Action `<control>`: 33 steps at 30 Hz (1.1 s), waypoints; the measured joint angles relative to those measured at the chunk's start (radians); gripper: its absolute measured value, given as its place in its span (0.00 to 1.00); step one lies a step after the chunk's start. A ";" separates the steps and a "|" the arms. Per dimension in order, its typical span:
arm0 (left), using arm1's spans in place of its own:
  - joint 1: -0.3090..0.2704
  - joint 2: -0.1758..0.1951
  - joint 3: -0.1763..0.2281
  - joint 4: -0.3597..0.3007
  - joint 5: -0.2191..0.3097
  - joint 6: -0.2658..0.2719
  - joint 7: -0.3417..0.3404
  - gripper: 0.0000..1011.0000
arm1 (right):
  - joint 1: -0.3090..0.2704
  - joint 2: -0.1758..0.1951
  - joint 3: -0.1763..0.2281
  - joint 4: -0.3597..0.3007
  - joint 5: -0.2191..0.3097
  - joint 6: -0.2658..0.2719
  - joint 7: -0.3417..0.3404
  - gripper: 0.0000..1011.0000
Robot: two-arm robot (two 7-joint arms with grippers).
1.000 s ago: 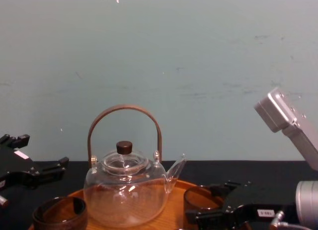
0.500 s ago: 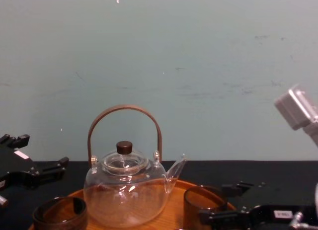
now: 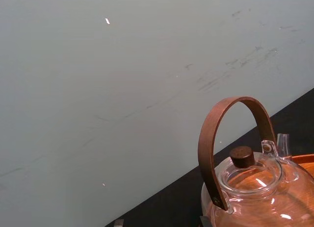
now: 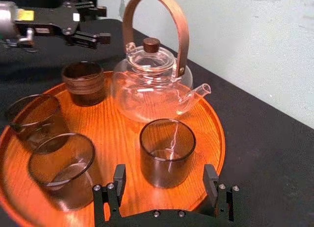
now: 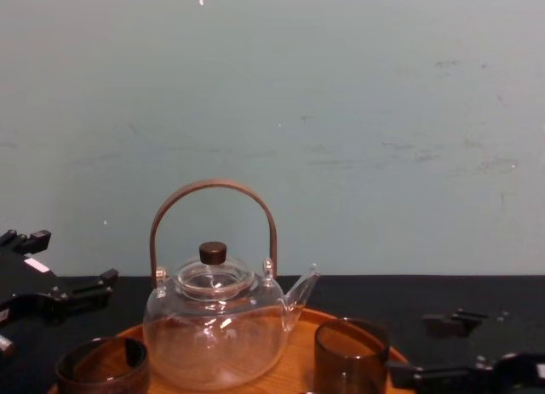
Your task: Pick up the glass from the table and place it on the tray.
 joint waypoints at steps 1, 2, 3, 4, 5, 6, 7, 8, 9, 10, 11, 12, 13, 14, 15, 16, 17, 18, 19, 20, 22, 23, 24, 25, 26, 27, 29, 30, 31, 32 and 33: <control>0.000 0.000 0.000 0.000 0.000 0.000 0.000 0.99 | -0.006 0.008 0.002 -0.007 0.005 -0.002 0.004 0.99; 0.000 0.000 0.000 0.000 0.000 0.000 0.000 0.99 | -0.016 0.022 0.007 -0.020 0.014 -0.008 0.010 0.99; 0.000 0.000 0.000 0.000 0.000 0.000 0.000 0.99 | -0.022 0.029 0.010 -0.026 0.019 -0.010 0.011 0.99; 0.000 0.000 0.000 0.000 0.000 0.000 0.000 0.99 | -0.033 0.042 0.017 -0.040 0.029 -0.015 0.013 0.99; 0.000 0.000 0.000 0.000 0.000 0.000 0.000 0.99 | -0.039 0.048 0.021 -0.046 0.033 -0.018 0.012 0.99; 0.000 0.000 0.000 0.000 0.000 0.000 0.000 0.99 | -0.045 0.053 0.025 -0.052 0.039 -0.020 0.011 0.99; 0.000 0.000 0.000 0.000 0.000 0.000 0.000 0.99 | -0.051 0.058 0.031 -0.057 0.043 -0.023 0.007 0.99; 0.000 0.000 0.000 0.000 0.000 0.000 0.000 0.99 | -0.058 0.062 0.036 -0.063 0.048 -0.025 0.001 0.99; 0.000 0.000 0.000 0.000 0.000 0.000 0.000 0.99 | -0.072 0.068 0.050 -0.073 0.058 -0.030 -0.015 0.99; 0.000 0.000 0.000 0.000 0.000 0.000 0.000 0.99 | -0.079 0.069 0.058 -0.077 0.062 -0.033 -0.024 0.99; 0.000 0.000 0.000 0.000 0.000 0.000 0.000 0.99 | -0.085 0.069 0.066 -0.081 0.068 -0.037 -0.035 0.99; 0.000 0.000 0.000 0.000 0.000 0.000 0.000 0.99 | -0.097 0.068 0.082 -0.087 0.077 -0.044 -0.057 0.99; 0.000 0.000 0.000 0.000 0.000 0.000 0.000 0.99 | -0.104 0.066 0.091 -0.089 0.082 -0.048 -0.068 0.99; 0.000 0.000 0.000 0.000 0.000 0.000 0.000 0.99 | -0.112 0.064 0.102 -0.093 0.088 -0.053 -0.083 0.99; 0.000 0.000 0.000 0.000 0.000 0.000 0.000 0.99 | -0.123 0.059 0.118 -0.097 0.095 -0.061 -0.106 0.99; 0.000 0.000 0.000 0.000 0.000 0.000 0.000 0.99 | -0.129 0.055 0.128 -0.100 0.097 -0.066 -0.118 0.99; 0.000 0.000 0.000 0.000 0.000 0.000 0.000 0.99 | -0.141 0.049 0.146 -0.103 0.100 -0.077 -0.141 0.99; 0.000 0.000 0.000 0.000 0.000 0.000 0.000 0.99 | -0.141 0.049 0.146 -0.103 0.100 -0.077 -0.141 0.99; 0.000 0.000 0.000 0.000 0.000 0.000 0.000 0.99 | -0.149 0.043 0.159 -0.105 0.101 -0.084 -0.160 0.99; 0.000 0.000 0.000 0.000 0.000 0.000 0.000 0.99 | -0.154 0.040 0.166 -0.106 0.101 -0.087 -0.170 0.99; 0.000 0.000 0.000 0.000 0.000 0.000 0.000 0.99 | -0.167 0.028 0.187 -0.108 0.100 -0.096 -0.205 0.99; 0.000 0.000 0.000 0.000 0.000 0.000 0.000 0.99 | -0.171 0.024 0.193 -0.108 0.098 -0.099 -0.216 0.99; 0.000 0.000 0.000 0.000 0.000 0.000 0.000 0.99 | -0.175 0.020 0.198 -0.108 0.095 -0.102 -0.226 0.99; 0.000 0.000 0.000 0.000 0.000 0.000 0.000 0.99 | -0.183 0.008 0.214 -0.106 0.086 -0.106 -0.256 0.99; 0.000 0.000 0.000 0.000 0.000 0.000 0.000 0.99 | -0.183 0.008 0.214 -0.106 0.086 -0.106 -0.256 0.99; 0.000 0.000 0.000 0.000 0.000 0.000 0.000 0.99 | -0.187 0.001 0.221 -0.104 0.081 -0.106 -0.270 0.99; 0.000 0.000 0.000 0.000 0.000 0.000 0.000 0.99 | -0.190 -0.005 0.227 -0.100 0.076 -0.106 -0.281 0.99; 0.000 0.000 0.000 0.000 0.000 0.000 0.000 0.99 | -0.192 -0.010 0.232 -0.097 0.071 -0.106 -0.289 0.99; 0.000 0.000 0.000 0.000 0.000 0.000 0.000 0.99 | -0.193 -0.012 0.234 -0.095 0.069 -0.105 -0.291 0.99; 0.000 0.000 0.000 0.000 0.000 0.000 0.000 0.99 | -0.194 -0.013 0.236 -0.095 0.067 -0.104 -0.294 0.99; 0.000 0.000 0.000 0.000 0.000 0.000 0.000 0.99 | -0.196 -0.015 0.238 -0.094 0.065 -0.103 -0.296 0.99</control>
